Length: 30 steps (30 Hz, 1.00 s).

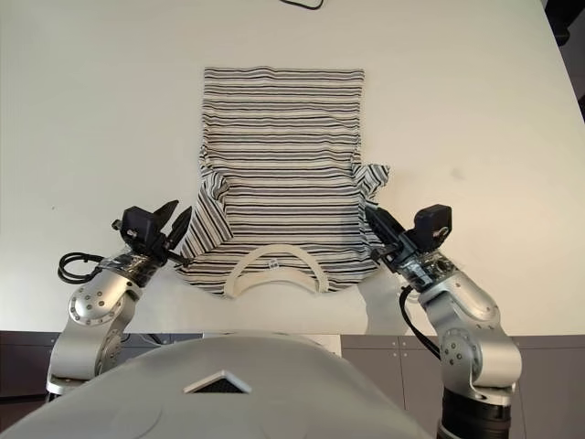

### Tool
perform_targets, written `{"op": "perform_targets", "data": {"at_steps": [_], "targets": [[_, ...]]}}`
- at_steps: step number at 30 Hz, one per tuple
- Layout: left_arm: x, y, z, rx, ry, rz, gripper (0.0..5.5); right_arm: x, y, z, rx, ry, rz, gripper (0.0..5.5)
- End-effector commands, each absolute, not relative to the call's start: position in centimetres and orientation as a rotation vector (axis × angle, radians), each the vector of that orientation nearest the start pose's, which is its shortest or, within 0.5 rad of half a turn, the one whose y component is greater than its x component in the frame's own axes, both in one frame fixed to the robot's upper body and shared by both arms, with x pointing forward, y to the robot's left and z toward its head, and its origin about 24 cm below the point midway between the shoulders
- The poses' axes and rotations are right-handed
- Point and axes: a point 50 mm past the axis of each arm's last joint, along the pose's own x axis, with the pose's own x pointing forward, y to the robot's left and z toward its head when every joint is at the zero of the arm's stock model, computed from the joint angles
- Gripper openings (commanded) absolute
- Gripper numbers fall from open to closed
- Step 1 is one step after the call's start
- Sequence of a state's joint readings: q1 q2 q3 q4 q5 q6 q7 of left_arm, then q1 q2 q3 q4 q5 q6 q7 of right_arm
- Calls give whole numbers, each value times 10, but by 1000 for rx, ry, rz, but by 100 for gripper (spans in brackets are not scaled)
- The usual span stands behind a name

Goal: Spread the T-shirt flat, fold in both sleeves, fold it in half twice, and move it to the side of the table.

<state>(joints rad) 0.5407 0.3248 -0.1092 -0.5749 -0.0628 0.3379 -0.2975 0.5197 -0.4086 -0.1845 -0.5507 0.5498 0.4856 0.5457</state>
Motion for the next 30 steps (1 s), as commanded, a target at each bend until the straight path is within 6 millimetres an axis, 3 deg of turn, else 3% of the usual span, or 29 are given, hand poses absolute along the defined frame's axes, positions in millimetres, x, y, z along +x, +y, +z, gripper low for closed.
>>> {"op": "perform_targets", "data": {"at_steps": [1,6,17,25,30], "targets": [[143,165,42,190,350,-402,125,146,-201,59,120,360,573,13],[144,165,43,198,351,-421,125,149,-191,60,101,364,622,13],[143,164,42,207,355,-437,125,138,-190,38,5,503,653,13],[145,165,43,220,354,-452,125,134,-183,35,-9,520,717,13],[146,165,42,225,354,-453,125,137,-178,46,52,473,801,91]]}}
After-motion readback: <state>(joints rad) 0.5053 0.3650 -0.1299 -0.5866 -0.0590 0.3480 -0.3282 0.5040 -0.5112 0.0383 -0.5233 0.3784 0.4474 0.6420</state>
